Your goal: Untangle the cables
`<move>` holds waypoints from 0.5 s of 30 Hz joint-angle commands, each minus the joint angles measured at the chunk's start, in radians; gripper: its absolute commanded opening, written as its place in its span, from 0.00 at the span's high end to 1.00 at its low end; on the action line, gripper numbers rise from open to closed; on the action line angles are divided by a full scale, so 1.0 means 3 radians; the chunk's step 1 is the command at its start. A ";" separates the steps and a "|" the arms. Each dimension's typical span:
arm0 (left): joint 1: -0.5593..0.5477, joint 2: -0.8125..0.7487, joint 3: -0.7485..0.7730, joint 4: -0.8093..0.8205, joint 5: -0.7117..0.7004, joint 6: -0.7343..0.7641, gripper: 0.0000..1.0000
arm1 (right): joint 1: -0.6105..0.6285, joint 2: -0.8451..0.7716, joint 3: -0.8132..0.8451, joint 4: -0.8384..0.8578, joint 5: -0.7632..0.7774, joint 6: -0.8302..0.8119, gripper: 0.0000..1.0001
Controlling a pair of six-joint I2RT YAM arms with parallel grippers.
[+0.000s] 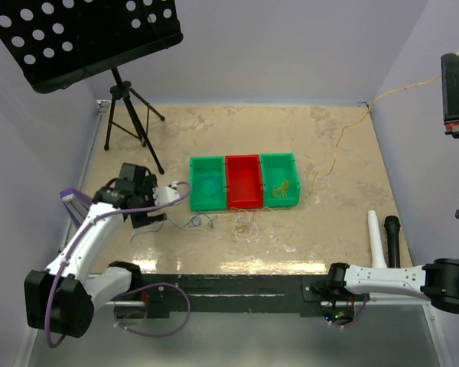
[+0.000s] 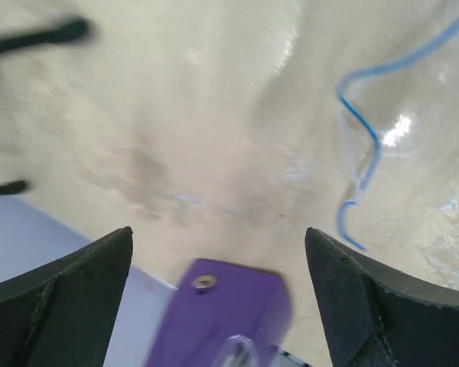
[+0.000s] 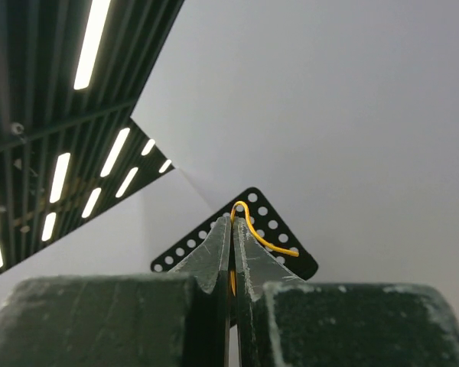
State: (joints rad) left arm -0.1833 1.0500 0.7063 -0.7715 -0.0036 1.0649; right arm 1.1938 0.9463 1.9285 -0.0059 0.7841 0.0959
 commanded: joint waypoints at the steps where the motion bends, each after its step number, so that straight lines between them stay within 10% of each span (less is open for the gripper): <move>1: 0.0013 -0.0018 0.1023 -0.0699 0.0732 -0.0159 0.00 | 0.0009 0.0006 0.0025 -0.0067 -0.0323 0.0350 1.00; 8: 0.0008 0.0197 0.1787 -0.1437 0.1571 -0.0139 0.00 | 0.0009 0.0062 -0.0067 -0.0077 -0.0481 0.0518 1.00; 15: -0.0196 -0.0156 0.1533 0.0089 0.3140 -0.1246 0.00 | 0.0009 0.0154 -0.0088 -0.0001 -0.0686 0.0641 1.00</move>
State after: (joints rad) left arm -0.1894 1.0687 1.2194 -1.0485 0.5976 0.9436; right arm 1.1938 0.9527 1.8992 -0.0219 0.6437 0.2478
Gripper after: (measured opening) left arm 0.997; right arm 0.011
